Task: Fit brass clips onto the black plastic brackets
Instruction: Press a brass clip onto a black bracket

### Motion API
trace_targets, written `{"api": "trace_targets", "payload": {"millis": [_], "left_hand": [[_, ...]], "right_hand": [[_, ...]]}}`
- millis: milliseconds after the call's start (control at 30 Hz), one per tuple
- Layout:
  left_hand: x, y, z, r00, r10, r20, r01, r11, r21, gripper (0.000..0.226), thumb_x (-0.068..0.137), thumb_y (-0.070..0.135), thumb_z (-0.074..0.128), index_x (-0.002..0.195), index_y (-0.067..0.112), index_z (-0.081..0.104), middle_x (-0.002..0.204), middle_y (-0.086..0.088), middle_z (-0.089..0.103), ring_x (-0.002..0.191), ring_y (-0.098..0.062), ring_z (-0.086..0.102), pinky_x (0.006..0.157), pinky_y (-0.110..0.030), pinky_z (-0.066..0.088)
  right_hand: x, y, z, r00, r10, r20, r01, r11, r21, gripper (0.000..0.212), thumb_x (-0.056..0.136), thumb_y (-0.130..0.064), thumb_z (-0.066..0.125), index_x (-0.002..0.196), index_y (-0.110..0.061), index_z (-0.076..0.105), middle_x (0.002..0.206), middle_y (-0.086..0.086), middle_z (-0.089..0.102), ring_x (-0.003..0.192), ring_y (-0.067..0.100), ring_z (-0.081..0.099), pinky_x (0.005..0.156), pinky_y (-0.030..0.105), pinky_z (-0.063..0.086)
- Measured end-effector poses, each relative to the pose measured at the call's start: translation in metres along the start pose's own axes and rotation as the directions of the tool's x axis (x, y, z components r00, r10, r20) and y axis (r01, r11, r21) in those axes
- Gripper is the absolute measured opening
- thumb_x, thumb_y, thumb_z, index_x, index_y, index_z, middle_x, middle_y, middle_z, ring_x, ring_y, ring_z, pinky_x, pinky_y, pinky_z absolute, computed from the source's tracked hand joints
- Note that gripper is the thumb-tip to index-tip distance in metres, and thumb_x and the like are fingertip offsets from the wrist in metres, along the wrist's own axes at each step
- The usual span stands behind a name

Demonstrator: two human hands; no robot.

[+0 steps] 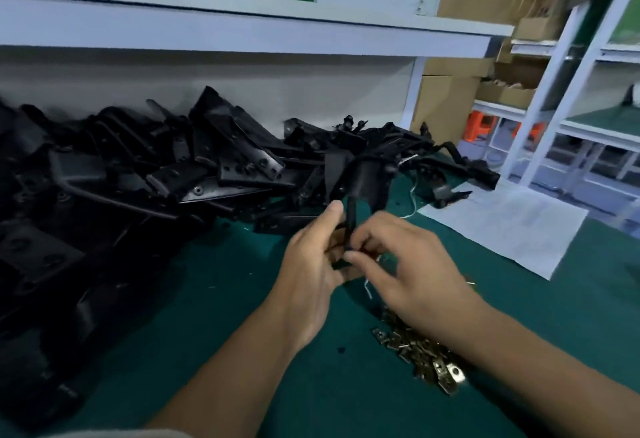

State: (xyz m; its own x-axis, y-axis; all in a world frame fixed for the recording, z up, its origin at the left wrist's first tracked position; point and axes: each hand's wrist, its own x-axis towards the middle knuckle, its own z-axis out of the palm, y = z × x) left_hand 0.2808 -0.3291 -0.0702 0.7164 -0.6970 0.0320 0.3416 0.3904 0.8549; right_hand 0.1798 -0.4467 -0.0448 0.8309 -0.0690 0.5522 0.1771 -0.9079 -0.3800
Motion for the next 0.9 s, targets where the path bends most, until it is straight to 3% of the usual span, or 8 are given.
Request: {"api": "trace_targets", "payload": {"millis": [67, 200, 300, 433, 567, 633, 767, 900], "left_hand": [[0.000, 0.002, 0.002, 1.000, -0.016, 0.014, 0.017, 0.998, -0.055, 0.047, 0.093, 0.040, 0.068, 0.114, -0.001, 0.063, 0.106, -0.018, 0.059, 0.096, -0.028, 0.061, 0.081, -0.038, 0.056], [0.004, -0.002, 0.001, 0.998, 0.000, -0.070, -0.002, 1.000, -0.027, 0.032, 0.094, 0.025, 0.069, 0.118, 0.003, 0.070, 0.111, -0.014, 0.075, 0.099, -0.024, 0.073, 0.081, -0.032, 0.060], [0.008, -0.005, -0.001, 0.978, 0.093, -0.186, -0.092, 0.996, 0.017, 0.023, 0.105, 0.011, 0.053, 0.120, 0.015, 0.070, 0.090, -0.006, 0.071, 0.079, -0.024, 0.067, 0.069, -0.035, 0.056], [0.013, 0.005, -0.018, 0.940, 0.206, -0.273, -0.269, 0.939, -0.216, 0.046, 0.102, -0.005, 0.039, 0.130, 0.023, 0.062, 0.078, -0.008, 0.055, 0.060, -0.019, 0.049, 0.055, -0.030, 0.045], [0.009, 0.011, -0.030, 0.992, 0.127, 0.003, -0.107, 0.847, -0.520, 0.053, 0.093, -0.003, 0.037, 0.134, 0.015, 0.065, 0.086, -0.004, 0.056, 0.067, -0.017, 0.052, 0.063, -0.027, 0.046], [0.005, 0.010, -0.023, 0.983, 0.130, 0.131, -0.064, 0.906, -0.419, 0.059, 0.082, -0.008, 0.036, 0.128, 0.012, 0.066, 0.089, -0.004, 0.059, 0.071, -0.018, 0.055, 0.064, -0.028, 0.048], [0.001, 0.005, -0.005, 0.985, 0.167, 0.037, -0.160, 0.974, -0.158, 0.060, 0.076, -0.021, 0.032, 0.123, 0.004, 0.061, 0.082, -0.008, 0.057, 0.061, -0.020, 0.049, 0.056, -0.031, 0.042], [0.001, 0.008, -0.007, 0.971, 0.220, -0.094, -0.227, 0.971, -0.070, 0.032, 0.106, 0.022, 0.036, 0.120, 0.004, 0.059, 0.069, -0.007, 0.049, 0.049, -0.018, 0.031, 0.051, -0.031, 0.029]], "right_hand": [[-0.001, 0.005, -0.002, 0.985, -0.123, 0.123, 0.136, 0.986, -0.102, 0.007, 0.100, -0.021, 0.067, 0.100, -0.019, 0.060, 0.099, -0.013, 0.055, 0.087, 0.010, 0.056, 0.075, 0.036, 0.052], [0.002, 0.010, -0.006, 0.951, -0.207, 0.231, 0.239, 0.963, -0.121, 0.007, 0.103, -0.023, 0.061, 0.109, -0.019, 0.061, 0.112, -0.009, 0.057, 0.105, 0.014, 0.056, 0.091, 0.032, 0.050], [-0.004, 0.015, -0.014, 0.974, -0.089, 0.209, 0.097, 0.995, -0.029, 0.024, 0.103, -0.034, 0.061, 0.126, -0.026, 0.059, 0.124, -0.016, 0.054, 0.119, 0.001, 0.053, 0.101, 0.017, 0.042], [-0.007, 0.030, -0.036, 0.992, 0.121, 0.048, -0.119, 0.992, -0.039, 0.033, 0.102, -0.039, 0.062, 0.133, -0.031, 0.057, 0.126, -0.020, 0.055, 0.121, -0.007, 0.052, 0.102, 0.012, 0.041], [-0.018, 0.057, -0.061, 0.938, 0.336, 0.090, -0.340, 0.940, 0.036, 0.005, 0.098, -0.030, 0.070, 0.102, -0.031, 0.073, 0.102, -0.017, 0.070, 0.099, -0.001, 0.065, 0.093, 0.030, 0.054], [-0.027, 0.067, -0.066, 0.903, 0.362, 0.231, -0.377, 0.926, 0.024, 0.006, 0.096, -0.029, 0.073, 0.094, -0.034, 0.076, 0.098, -0.020, 0.072, 0.096, 0.001, 0.067, 0.093, 0.034, 0.055], [-0.029, 0.075, -0.067, 0.872, 0.342, 0.350, -0.338, 0.938, -0.074, 0.012, 0.096, -0.027, 0.072, 0.098, -0.037, 0.079, 0.100, -0.020, 0.069, 0.099, 0.000, 0.064, 0.093, 0.031, 0.053], [-0.029, 0.089, -0.077, 0.891, 0.346, 0.292, -0.341, 0.937, -0.070, 0.014, 0.090, -0.026, 0.078, 0.094, -0.039, 0.078, 0.100, -0.017, 0.069, 0.095, 0.001, 0.064, 0.085, 0.023, 0.051]]}}
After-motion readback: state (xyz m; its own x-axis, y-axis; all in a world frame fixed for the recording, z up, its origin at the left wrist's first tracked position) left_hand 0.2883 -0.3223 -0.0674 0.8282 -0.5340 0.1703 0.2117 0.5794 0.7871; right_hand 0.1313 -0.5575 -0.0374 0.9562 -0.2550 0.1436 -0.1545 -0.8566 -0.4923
